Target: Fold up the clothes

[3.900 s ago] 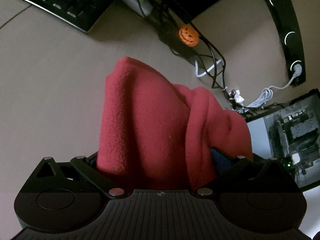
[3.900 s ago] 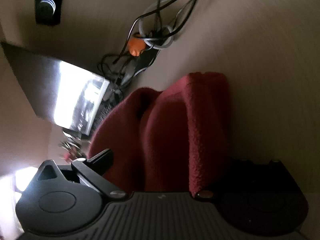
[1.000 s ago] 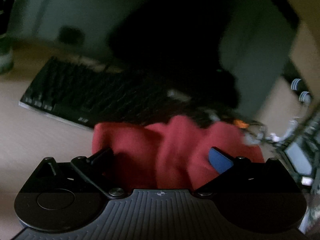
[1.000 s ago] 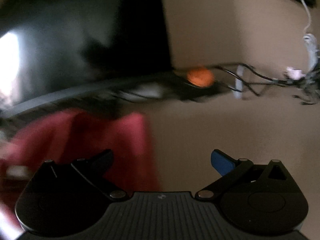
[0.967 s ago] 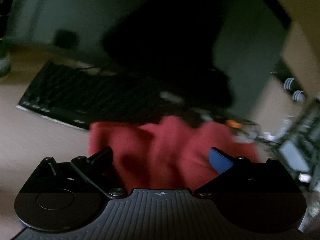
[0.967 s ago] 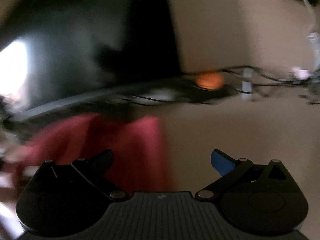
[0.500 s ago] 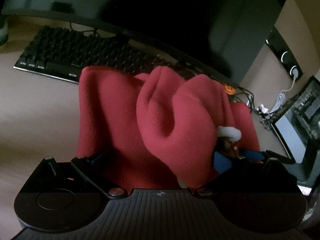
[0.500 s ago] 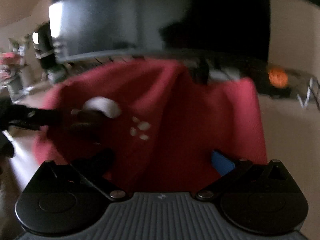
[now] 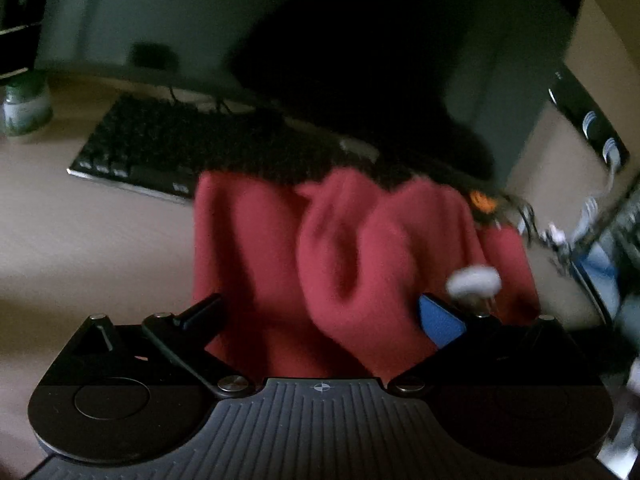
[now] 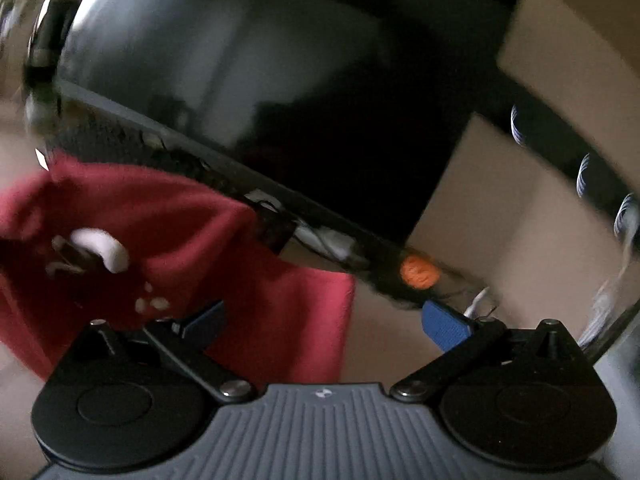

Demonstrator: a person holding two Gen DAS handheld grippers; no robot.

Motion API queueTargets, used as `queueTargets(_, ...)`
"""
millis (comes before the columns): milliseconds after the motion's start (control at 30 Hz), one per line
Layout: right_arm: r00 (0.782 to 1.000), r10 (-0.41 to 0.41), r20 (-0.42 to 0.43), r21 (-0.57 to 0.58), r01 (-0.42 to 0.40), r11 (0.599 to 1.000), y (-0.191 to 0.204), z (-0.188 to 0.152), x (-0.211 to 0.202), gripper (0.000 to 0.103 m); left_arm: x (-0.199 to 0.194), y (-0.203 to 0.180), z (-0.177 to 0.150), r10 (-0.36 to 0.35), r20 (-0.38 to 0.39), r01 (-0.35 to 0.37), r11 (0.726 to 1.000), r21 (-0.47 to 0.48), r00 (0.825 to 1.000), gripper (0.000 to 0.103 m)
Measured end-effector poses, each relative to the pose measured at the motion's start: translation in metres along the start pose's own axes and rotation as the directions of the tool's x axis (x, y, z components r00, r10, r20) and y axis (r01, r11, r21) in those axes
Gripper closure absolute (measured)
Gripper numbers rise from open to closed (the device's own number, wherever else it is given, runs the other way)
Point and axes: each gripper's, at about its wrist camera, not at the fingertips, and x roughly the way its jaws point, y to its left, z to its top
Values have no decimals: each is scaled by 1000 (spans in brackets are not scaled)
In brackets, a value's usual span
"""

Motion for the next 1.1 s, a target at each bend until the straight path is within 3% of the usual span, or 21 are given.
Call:
queueTargets(100, 996, 89, 7, 93, -89, 992, -18, 3, -11, 0, 1, -8, -12, -55, -50, 56, 998, 25, 997, 0)
queueTargets(167, 993, 120, -22, -23, -120, 992, 4, -4, -7, 0, -2, -13, -14, -77, -52, 79, 996, 32, 996, 0)
queueTargets(300, 993, 96, -64, -235, -109, 966, 65, -25, 13, 0, -14, -14, 6, -119, 17, 119, 993, 2, 993, 0)
queueTargets(433, 996, 15, -89, -297, -41, 954, 88, -29, 44, 0, -10, -25, 24, 19, 36, -22, 996, 88, 999, 0)
queueTargets(533, 994, -110, 9, -310, 108, 945, 76, -15, 25, 0, 3, -27, 24, 115, 4, -114, 985, 126, 993, 0)
queueTargets(733, 1000, 21, 4, -104, -21, 994, 30, -16, 0, 0, -6, -24, 18, 100, -3, -99, 986, 131, 995, 0)
queueTargets(933, 986, 163, 25, 111, -164, 980, -16, -17, -24, 0, 7, -25, 12, 102, -32, -97, 987, 127, 994, 0)
queueTargets(1100, 996, 86, -32, 212, -77, 974, -23, -17, 12, 0, 13, -20, 11, 103, -47, -97, 988, 117, 994, 0)
